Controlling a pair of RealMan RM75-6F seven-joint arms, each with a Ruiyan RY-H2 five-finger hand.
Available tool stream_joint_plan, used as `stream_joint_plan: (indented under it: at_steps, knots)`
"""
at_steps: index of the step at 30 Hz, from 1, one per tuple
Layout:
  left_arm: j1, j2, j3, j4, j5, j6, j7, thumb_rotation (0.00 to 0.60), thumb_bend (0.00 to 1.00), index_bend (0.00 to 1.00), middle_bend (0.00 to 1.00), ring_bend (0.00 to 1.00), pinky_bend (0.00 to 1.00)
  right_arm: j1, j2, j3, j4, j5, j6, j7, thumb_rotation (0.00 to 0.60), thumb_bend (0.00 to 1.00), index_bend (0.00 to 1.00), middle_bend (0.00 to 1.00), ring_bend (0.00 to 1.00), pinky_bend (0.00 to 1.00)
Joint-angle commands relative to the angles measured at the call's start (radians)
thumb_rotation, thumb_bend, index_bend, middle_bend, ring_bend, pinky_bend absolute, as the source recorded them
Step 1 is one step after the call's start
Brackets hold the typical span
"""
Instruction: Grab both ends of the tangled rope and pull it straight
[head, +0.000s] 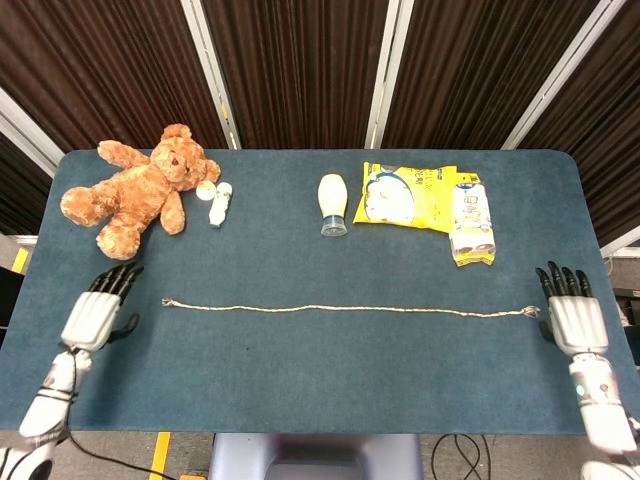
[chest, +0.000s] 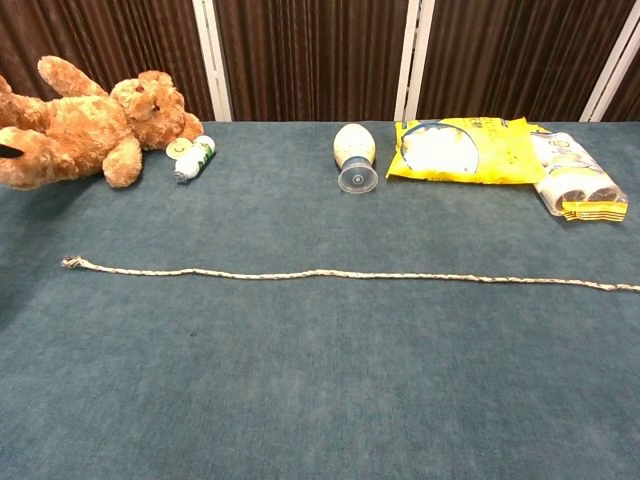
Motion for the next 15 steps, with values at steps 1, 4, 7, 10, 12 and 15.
stream_joint_plan:
  at_steps: [1,4,7,10,12,15]
  knots:
    - [0.155,0.136,0.079,-0.168,0.077,0.205,0.112,0.600,0.42,0.00,0.00,0.00,0.11,-0.146,0.088,-0.068,-0.156,-0.196,0.279,0.078,0.600,0.39,0.00,0.00,0.00,0.00]
    - [0.256,0.151,0.105,-0.187,0.098,0.348,0.151,0.600,0.42,0.00,0.00,0.00,0.07,-0.191,0.095,-0.106,-0.156,-0.257,0.351,0.055,0.600,0.39,0.00,0.00,0.00,0.00]
    - [0.291,0.185,0.126,-0.206,0.131,0.392,0.144,0.600,0.42,0.00,0.00,0.00,0.06,-0.212,0.100,-0.124,-0.166,-0.304,0.389,0.056,0.600,0.39,0.00,0.00,0.00,0.00]
    - [0.295,0.196,0.127,-0.202,0.139,0.385,0.129,0.600,0.42,0.00,0.00,0.00,0.05,-0.215,0.103,-0.130,-0.170,-0.320,0.385,0.061,0.600,0.39,0.00,0.00,0.00,0.00]
    - [0.293,0.204,0.128,-0.208,0.129,0.355,0.126,0.600,0.42,0.00,0.00,0.00,0.05,-0.214,0.108,-0.128,-0.175,-0.309,0.369,0.061,0.600,0.39,0.00,0.00,0.00,0.00]
    - [0.293,0.218,0.123,-0.221,0.119,0.334,0.121,0.600,0.42,0.00,0.00,0.00,0.05,-0.214,0.113,-0.122,-0.182,-0.300,0.357,0.060,0.600,0.39,0.00,0.00,0.00,0.00]
